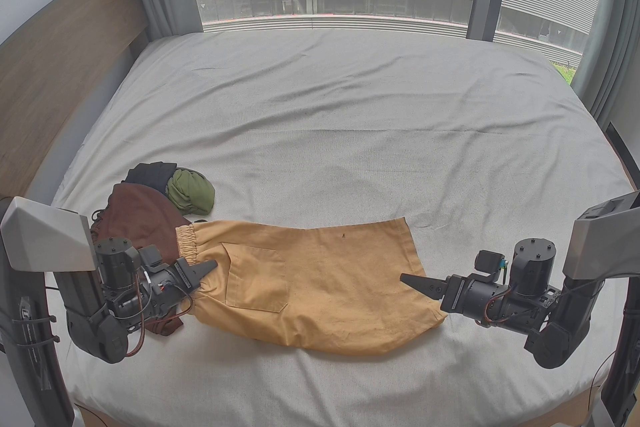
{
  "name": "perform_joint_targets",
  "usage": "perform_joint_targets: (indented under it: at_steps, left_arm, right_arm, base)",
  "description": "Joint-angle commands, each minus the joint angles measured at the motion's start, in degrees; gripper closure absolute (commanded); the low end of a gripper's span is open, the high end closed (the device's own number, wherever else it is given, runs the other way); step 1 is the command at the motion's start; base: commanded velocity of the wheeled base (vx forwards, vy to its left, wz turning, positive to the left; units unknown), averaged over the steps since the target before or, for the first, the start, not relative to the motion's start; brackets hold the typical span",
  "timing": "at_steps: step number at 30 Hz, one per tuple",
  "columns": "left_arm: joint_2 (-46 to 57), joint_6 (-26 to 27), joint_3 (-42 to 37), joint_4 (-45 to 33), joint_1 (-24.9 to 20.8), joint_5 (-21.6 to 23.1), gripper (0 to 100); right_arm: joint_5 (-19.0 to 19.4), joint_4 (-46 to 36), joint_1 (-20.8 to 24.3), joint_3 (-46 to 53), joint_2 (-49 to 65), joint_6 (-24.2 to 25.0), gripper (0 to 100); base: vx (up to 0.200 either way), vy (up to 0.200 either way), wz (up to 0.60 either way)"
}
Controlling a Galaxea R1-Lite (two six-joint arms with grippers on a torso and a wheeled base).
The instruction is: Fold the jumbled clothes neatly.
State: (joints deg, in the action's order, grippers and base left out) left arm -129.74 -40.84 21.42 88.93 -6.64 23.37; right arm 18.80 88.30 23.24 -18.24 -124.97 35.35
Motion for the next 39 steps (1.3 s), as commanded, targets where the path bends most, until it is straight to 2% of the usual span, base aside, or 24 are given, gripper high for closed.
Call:
perform_joint_targets:
  at_steps: [1, 7, 12, 17, 20, 27, 31, 39]
  left_arm:
    - [1.86, -0.21, 0.99, -0.07, -3.82, -0.25, 100]
    - [1.86, -0.47, 3.19, -0.07, -7.07, -0.34, 100]
    - [1.86, -2.84, 4.33, -0.07, -10.76, -0.61, 100]
    - [0.98, -4.51, 8.64, -0.16, -14.8, -3.95, 100]
    - [0.72, -5.22, 10.31, -0.16, -17.0, -4.47, 100]
    - [-1.04, -7.24, 13.3, -0.16, -19.55, -4.56, 100]
    - [-3.76, -7.85, 17.87, -0.16, -21.04, -5.88, 100]
    - [-6.13, -10.58, 22.26, -0.78, -23.5, -5.97, 100]
  right_arm:
    - [0.01, 0.03, -0.38, -0.04, 0.42, -0.02, 0]
    - [0.01, 0.03, -0.56, -0.04, 1.04, -0.02, 0]
    - [0.1, 0.03, -1.26, -0.22, 1.22, -0.02, 0]
    - [0.19, 0.03, -2.32, -0.48, 1.3, -0.11, 0]
    - [0.19, 0.03, -2.93, -0.57, 1.39, -0.11, 0]
    - [0.27, 0.03, -3.46, -0.84, 1.57, -0.11, 0]
    - [0.27, 0.03, -3.55, -1.01, 2.18, -0.02, 0]
    - [1.15, 0.03, -6.01, -1.71, 2.8, -0.02, 0]
  base:
    - [0.0, 0.0, 0.0]
    - [0.0, 0.0, 0.0]
    - [0.0, 0.0, 0.0]
    - [0.0, 0.0, 0.0]
    - [0.0, 0.0, 0.0]
    - [0.0, 0.0, 0.0]
    - [0.0, 0.0, 0.0]
    - [0.0, 0.0, 0.0]
